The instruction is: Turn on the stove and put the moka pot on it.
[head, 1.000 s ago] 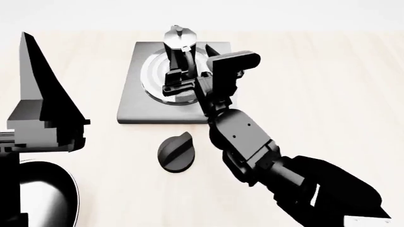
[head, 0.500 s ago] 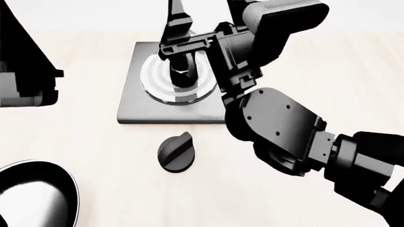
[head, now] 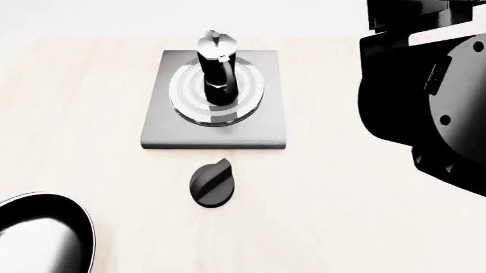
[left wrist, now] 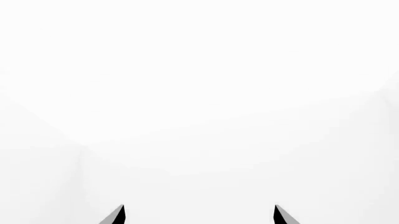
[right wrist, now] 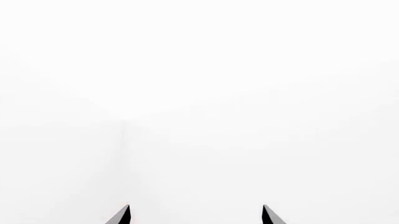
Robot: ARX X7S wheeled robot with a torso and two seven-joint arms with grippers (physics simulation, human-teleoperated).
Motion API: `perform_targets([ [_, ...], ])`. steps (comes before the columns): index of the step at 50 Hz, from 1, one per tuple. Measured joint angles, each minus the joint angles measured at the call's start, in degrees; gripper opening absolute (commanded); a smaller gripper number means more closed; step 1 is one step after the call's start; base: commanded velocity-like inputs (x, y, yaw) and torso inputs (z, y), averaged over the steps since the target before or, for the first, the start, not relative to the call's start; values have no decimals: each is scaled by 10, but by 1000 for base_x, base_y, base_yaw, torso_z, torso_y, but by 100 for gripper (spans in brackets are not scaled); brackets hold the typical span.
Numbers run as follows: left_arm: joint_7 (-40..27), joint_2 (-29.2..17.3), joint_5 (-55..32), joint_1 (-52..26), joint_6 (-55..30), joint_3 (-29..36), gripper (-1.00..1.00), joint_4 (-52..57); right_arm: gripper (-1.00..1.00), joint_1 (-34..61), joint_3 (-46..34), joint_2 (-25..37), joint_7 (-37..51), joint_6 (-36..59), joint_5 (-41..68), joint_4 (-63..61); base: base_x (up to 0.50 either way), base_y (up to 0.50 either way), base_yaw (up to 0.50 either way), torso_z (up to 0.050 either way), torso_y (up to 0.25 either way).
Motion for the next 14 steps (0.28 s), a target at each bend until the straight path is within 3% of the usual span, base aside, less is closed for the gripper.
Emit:
perform_targets([
  [14,4,-20,-29,-47,-13,-16,100,5,100,78,26,103,36,69,21,-87,0,0,0,0,0],
])
